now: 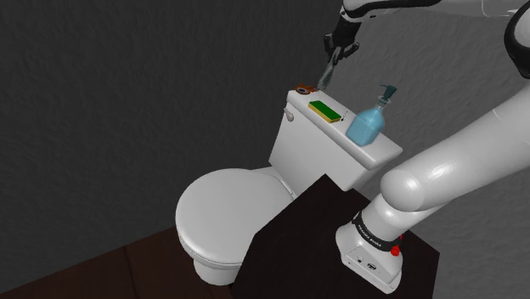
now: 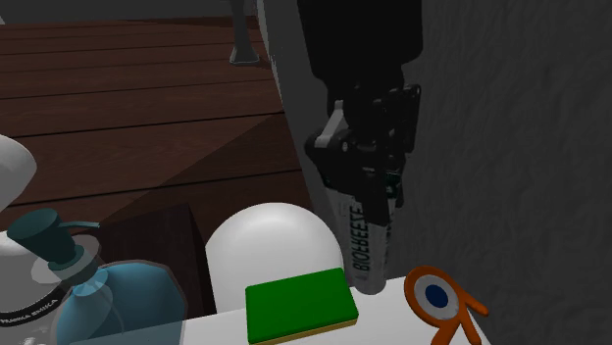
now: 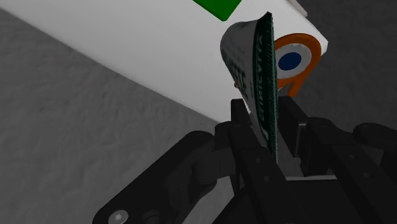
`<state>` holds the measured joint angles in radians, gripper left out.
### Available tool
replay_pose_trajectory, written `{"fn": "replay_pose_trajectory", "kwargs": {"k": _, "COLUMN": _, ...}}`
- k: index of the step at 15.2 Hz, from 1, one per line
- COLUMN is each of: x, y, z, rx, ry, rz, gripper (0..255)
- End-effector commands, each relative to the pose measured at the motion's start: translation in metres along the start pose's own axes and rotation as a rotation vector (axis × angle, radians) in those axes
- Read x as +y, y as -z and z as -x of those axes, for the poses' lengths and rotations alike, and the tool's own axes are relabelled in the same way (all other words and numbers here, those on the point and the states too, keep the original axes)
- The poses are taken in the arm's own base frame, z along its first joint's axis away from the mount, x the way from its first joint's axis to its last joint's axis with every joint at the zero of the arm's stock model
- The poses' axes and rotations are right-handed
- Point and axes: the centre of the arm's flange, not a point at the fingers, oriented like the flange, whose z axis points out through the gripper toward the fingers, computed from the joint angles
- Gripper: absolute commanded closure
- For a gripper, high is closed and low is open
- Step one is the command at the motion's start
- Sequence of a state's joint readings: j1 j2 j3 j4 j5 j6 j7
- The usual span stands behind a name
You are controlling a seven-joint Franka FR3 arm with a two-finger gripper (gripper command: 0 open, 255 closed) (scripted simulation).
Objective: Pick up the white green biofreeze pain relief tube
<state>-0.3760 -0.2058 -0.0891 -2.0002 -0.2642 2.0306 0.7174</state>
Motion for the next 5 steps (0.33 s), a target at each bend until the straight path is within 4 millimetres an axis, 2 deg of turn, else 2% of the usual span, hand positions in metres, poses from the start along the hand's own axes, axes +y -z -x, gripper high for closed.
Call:
{"fn": "replay_pose_trajectory", "kwargs": {"k": 1, "x": 0.000, "y": 0.010, "z": -0.004, "rx": 0.000, "ry": 0.000, "rz": 0.000, "gripper": 255}}
{"fn": "replay_pose_trajectory", "kwargs": {"k": 3, "x": 0.001, "y": 0.020, "z": -0.007, "rx": 0.000, "ry": 0.000, "rz": 0.000, "gripper": 255}}
{"fn": "replay_pose_trajectory", "kwargs": {"k": 5, "x": 0.001, "y": 0.020, "z": -0.008, "rx": 0.000, "ry": 0.000, "rz": 0.000, "gripper": 255}}
